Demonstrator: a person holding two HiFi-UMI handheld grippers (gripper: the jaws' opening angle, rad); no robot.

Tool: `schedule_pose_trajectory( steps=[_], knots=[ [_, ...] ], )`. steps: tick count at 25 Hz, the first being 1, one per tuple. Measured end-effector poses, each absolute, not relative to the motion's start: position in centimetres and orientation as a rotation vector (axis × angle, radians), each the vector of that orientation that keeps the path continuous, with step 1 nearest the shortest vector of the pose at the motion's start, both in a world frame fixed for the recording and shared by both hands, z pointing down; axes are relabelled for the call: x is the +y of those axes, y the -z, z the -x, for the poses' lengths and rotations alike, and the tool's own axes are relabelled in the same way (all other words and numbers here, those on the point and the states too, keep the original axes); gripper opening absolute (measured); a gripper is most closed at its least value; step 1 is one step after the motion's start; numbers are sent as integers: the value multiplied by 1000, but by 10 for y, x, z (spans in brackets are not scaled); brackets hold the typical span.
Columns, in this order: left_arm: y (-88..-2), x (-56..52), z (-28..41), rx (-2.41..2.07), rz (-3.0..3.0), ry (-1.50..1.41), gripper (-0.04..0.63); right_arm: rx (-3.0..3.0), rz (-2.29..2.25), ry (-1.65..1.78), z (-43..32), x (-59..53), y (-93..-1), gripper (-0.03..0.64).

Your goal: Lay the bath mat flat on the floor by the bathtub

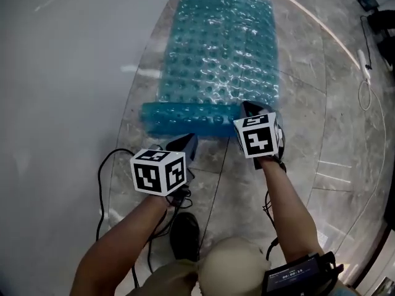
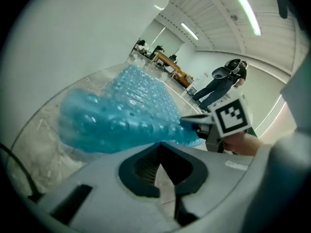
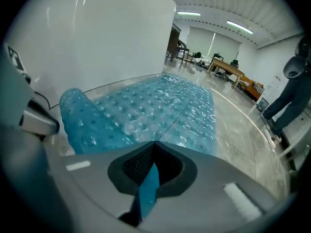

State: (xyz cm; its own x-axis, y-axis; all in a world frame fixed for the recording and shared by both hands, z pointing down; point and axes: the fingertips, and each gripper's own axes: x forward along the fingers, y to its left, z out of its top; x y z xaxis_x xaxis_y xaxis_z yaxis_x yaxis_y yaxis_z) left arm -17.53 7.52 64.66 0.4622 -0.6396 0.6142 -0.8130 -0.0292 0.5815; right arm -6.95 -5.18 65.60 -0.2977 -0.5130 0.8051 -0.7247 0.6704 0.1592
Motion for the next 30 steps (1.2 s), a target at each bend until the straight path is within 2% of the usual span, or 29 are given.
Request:
schedule_pose_trajectory(
  steps=[6, 11, 18, 24, 30],
  knots=[
    [-625, 69, 187, -1386, -1795, -184, 8, -2005, -885, -281, 50, 6, -669, 6],
    [-625, 63, 161, -1296, -1852, -142, 8, -2033, -875, -295, 38, 39, -678, 6],
    [-570, 138, 104, -1108, -1942, -49, 8, -2066, -908, -285, 34, 27, -667, 6],
    [-578, 180, 124, -1146, -1905, 0, 8, -2157, -985, -67, 72, 22, -642, 7],
    [-569, 205, 157, -1203, -1831, -69, 8, -2132, -942, -79, 77, -9, -644, 8]
  ],
)
